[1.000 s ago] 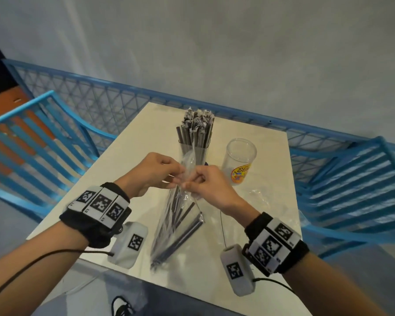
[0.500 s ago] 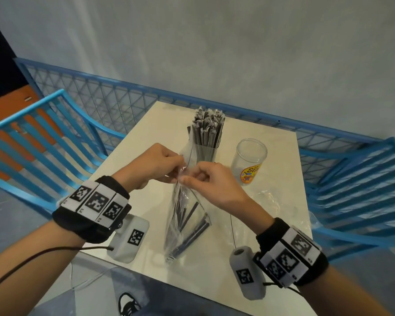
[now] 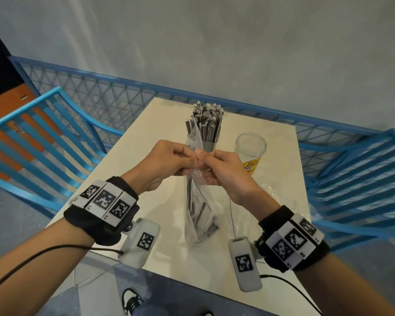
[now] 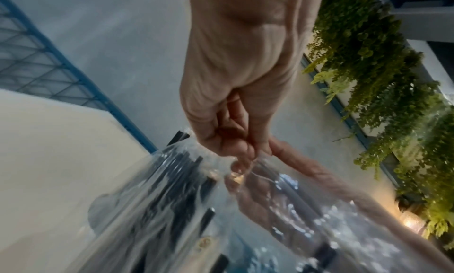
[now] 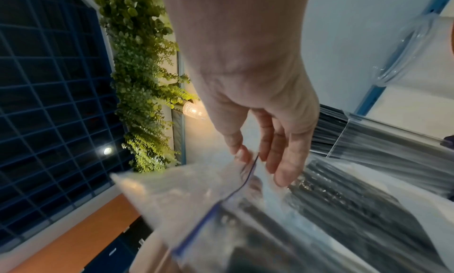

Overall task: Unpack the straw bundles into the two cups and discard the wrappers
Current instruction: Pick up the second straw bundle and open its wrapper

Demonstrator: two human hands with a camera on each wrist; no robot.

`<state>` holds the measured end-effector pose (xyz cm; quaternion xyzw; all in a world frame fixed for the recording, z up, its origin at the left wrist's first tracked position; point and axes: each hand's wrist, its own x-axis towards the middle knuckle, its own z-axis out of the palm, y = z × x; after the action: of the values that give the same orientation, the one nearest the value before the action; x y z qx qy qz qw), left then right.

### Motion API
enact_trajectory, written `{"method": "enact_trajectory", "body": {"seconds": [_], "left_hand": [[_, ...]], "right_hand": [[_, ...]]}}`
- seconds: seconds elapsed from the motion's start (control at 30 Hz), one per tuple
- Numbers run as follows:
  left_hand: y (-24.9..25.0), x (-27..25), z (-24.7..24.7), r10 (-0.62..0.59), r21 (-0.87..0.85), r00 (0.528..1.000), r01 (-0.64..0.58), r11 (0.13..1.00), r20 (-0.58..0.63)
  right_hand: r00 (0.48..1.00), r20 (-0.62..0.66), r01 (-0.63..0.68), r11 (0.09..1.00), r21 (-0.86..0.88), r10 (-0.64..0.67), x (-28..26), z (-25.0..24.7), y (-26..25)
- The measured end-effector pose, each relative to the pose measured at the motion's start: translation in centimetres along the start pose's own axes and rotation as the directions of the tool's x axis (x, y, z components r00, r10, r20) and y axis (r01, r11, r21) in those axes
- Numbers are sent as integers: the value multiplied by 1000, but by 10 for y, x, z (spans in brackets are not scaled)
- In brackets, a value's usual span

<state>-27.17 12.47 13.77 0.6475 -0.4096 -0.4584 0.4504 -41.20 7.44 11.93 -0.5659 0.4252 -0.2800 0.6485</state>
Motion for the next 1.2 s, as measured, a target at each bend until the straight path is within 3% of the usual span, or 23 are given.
{"method": "enact_trajectory", "body": {"seconds": [0.1, 0.27, 0.47, 0.5, 0.53, 0.6, 0.63, 0.7, 0.77, 0.87, 0.9, 0.97, 1.07, 1.13, 1.2], "left_hand": [[-2, -1, 2, -46, -86, 996, 53, 995, 83], [-7, -2, 2, -104, -136, 988, 119, 984, 116], [-8, -1, 13, -89, -210, 996, 82, 974, -27], [-9, -1, 16, -24, -119, 995, 12, 993, -93], [-11, -1, 19, 104, 86, 982, -91, 992, -156], [-12, -5, 29, 385, 533, 912, -259, 805, -138], [-12, -8, 35, 471, 653, 877, -302, 694, -94], [-13, -10, 43, 524, 726, 850, -328, 604, -51], [-14, -5, 40, 542, 774, 835, -283, 567, -92], [-13, 7, 10, 451, 759, 863, -133, 637, -228], [-11, 9, 2, 393, 729, 892, -114, 675, -225], [-7, 10, -4, 329, 672, 938, -176, 719, -106], [-2, 8, 2, 347, 642, 925, -361, 676, 155], [-4, 9, 6, 241, 734, 942, -334, 591, 234], [-6, 13, 5, 149, 810, 970, -244, 533, 194]], "right_hand": [[1000, 17, -4, 1000, 10, 4, 1, -6, -4], [1000, 24, -19, 999, -32, 19, 2, -12, -4], [997, -68, 41, 995, -86, -47, 3, -11, -4], [993, -99, 57, 993, -107, -68, 3, -9, -3], [987, -128, 77, 985, -153, -97, 3, -8, -2], [969, -166, 125, 941, -316, -185, 2, -6, -2], [957, -168, 150, 896, -418, -238, 2, -5, -3], [932, -146, 197, 801, -565, -332, 1, -5, -6], [910, -148, 205, 733, -649, -386, 0, -11, -5], [937, -232, 103, 841, -531, -261, 0, -31, 3], [952, -227, 81, 885, -459, -205, 0, -38, 5], [972, -167, 96, 922, -375, -168, 0, -42, 5], [960, -96, 182, 848, -498, -263, 0, -34, 2], [939, -68, 229, 762, -606, -337, 0, -31, 2], [922, -1, 295, 704, -646, -387, -1, -31, 2]]}}
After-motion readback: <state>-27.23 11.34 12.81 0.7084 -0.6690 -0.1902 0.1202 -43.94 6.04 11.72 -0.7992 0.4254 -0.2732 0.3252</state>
